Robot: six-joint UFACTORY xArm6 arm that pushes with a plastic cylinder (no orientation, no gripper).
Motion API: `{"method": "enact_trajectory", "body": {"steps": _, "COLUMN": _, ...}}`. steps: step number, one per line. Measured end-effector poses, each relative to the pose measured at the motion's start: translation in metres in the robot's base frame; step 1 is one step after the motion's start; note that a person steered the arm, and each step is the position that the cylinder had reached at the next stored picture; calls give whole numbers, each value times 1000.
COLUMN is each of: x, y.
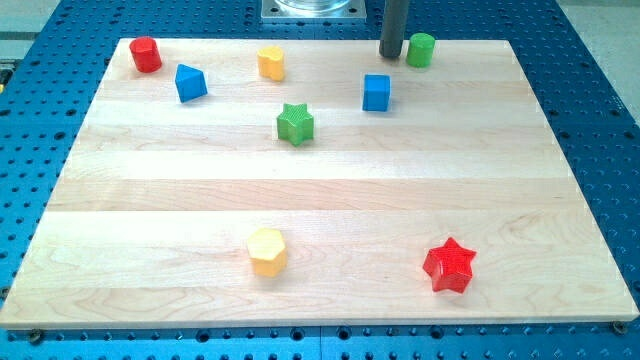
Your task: Push down the cube
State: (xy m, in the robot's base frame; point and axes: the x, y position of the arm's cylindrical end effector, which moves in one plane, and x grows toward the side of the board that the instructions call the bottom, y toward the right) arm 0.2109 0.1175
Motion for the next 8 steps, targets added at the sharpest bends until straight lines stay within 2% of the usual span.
{"method": "enact_trajectory", "body": {"steps": 2, "x": 5, "y": 55}}
{"method": "enact_trajectory", "body": {"steps": 3, "x": 7, "y": 33}}
{"method": "enact_trajectory", "body": {"steps": 5, "x": 8, "y": 28}}
{"method": "enact_trajectory", "body": {"steps": 6, "x": 27, "y": -8}}
{"method": "enact_trajectory", "body": {"steps": 7, "x": 65, "y": -36}}
{"method": "enact_trajectory", "body": {"steps": 8, "x": 138, "y": -41}}
